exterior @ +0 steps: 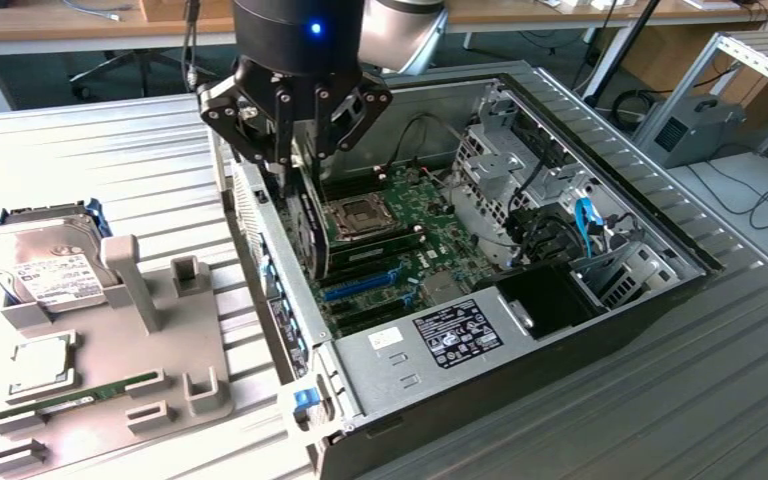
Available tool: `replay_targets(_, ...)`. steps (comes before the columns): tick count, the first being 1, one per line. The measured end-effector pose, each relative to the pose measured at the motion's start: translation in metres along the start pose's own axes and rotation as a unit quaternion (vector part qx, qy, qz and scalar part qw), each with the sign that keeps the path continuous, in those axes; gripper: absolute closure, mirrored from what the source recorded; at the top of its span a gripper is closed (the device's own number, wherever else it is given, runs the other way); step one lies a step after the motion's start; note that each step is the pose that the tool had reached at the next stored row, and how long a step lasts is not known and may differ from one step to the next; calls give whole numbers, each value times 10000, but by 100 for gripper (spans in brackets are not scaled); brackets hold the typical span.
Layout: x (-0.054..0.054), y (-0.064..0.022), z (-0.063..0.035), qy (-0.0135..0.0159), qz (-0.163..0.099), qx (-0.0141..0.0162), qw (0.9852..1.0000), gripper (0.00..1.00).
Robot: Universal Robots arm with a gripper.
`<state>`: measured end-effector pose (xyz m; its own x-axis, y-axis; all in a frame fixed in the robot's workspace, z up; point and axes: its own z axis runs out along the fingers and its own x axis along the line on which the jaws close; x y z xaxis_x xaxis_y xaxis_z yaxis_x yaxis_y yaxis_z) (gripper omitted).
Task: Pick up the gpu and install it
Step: 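Pick up the gpu and move the gpu toward the slot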
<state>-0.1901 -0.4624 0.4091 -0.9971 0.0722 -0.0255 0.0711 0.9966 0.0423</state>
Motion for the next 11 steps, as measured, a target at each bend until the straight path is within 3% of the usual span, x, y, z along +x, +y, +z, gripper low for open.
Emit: replay_targets(11,-142,11,55,-2,-1,31,10000,74)
